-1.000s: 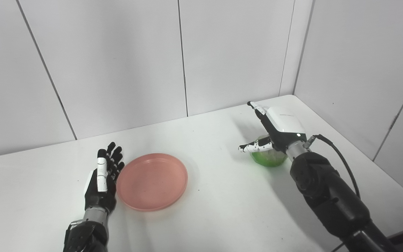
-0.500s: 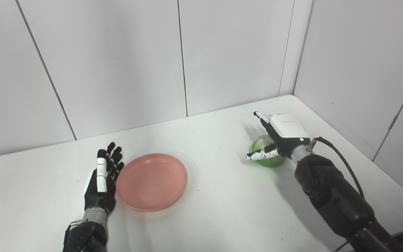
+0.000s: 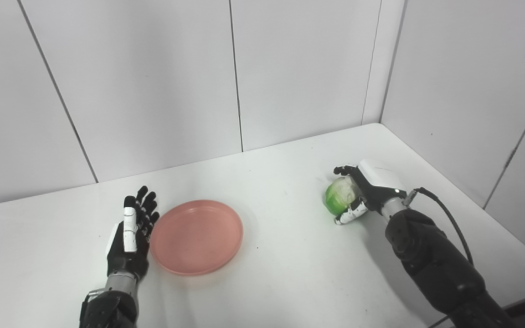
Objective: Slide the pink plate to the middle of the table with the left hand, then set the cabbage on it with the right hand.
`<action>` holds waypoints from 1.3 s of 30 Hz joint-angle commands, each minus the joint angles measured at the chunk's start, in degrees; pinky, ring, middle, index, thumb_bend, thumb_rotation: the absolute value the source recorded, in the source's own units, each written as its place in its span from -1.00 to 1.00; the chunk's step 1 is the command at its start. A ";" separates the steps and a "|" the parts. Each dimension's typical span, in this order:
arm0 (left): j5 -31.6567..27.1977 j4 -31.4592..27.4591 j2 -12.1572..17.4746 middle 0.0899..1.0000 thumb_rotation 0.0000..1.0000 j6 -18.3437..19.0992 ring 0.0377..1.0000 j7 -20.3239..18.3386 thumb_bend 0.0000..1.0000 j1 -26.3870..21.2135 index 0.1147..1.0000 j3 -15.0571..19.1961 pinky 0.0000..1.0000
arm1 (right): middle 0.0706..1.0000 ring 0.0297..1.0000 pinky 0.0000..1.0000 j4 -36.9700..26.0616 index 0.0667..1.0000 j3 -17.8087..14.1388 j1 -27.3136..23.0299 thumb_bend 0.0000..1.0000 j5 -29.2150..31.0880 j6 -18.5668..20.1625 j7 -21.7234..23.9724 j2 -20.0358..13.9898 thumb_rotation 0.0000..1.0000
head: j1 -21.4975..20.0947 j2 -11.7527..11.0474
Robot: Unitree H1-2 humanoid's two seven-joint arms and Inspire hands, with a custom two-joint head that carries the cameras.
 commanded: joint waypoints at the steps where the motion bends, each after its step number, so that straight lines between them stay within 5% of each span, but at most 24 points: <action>1: -0.18 1.36 0.59 0.92 1.00 -0.18 1.00 -0.56 0.59 2.51 0.89 0.00 1.00 | 0.37 0.15 -0.02 0.17 0.33 0.09 -1.04 0.63 0.62 -2.36 -1.19 -0.80 -1.00 | 0.06 0.20; 3: -0.35 1.37 0.54 0.94 1.00 -0.14 1.00 -0.63 0.59 2.44 0.90 0.07 1.00 | 0.29 -0.04 -0.09 0.30 0.25 0.09 -0.99 0.20 0.90 -3.06 -2.60 -0.69 -1.00 | 0.18 0.18; 6: -0.13 1.20 0.61 0.94 1.00 0.08 1.00 -0.56 0.59 2.45 0.90 -0.11 1.00 | 0.01 -0.15 -0.19 0.74 -0.07 -0.22 -0.91 0.05 0.98 -3.94 -5.56 -0.06 -1.00 | 0.44 0.24; 13: 0.29 0.78 0.31 0.92 1.00 0.68 1.00 0.20 0.63 2.40 0.89 -0.40 1.00 | -0.08 -0.16 -0.19 0.26 -0.07 -1.03 -1.29 0.03 1.24 -5.64 -12.38 1.97 -1.00 | 2.15 0.59; 17: 0.25 0.01 -0.56 0.90 1.00 0.93 0.99 0.77 0.63 2.65 0.88 -0.40 1.00 | -0.08 -0.15 -0.14 -2.67 -0.07 -1.80 -1.51 0.03 2.41 -8.77 -16.04 3.86 -1.00 | 6.99 1.07; 25: 1.47 -1.53 -3.11 0.90 1.00 0.71 0.99 2.31 0.60 3.78 0.88 -1.54 1.00 | -0.07 -0.15 -0.11 -9.47 -0.08 -2.23 -3.51 0.04 7.17 -10.85 -15.60 9.90 -1.00 | 18.37 1.14; 31: 3.42 -1.28 -4.69 0.89 1.00 -0.73 0.97 4.65 0.61 3.97 0.86 -2.22 1.00 | -0.08 -0.14 -0.13 -8.19 -0.08 0.48 -5.94 0.04 10.55 -13.93 -14.00 14.35 -1.00 | 25.58 0.96; 39: 4.46 -1.57 -5.01 0.91 1.00 -1.49 1.00 6.12 0.61 4.07 0.89 -2.76 1.00 | -0.08 -0.15 -0.13 -0.81 -0.08 6.15 -9.41 0.04 9.97 -17.47 -12.81 18.40 -1.00 | 28.29 0.99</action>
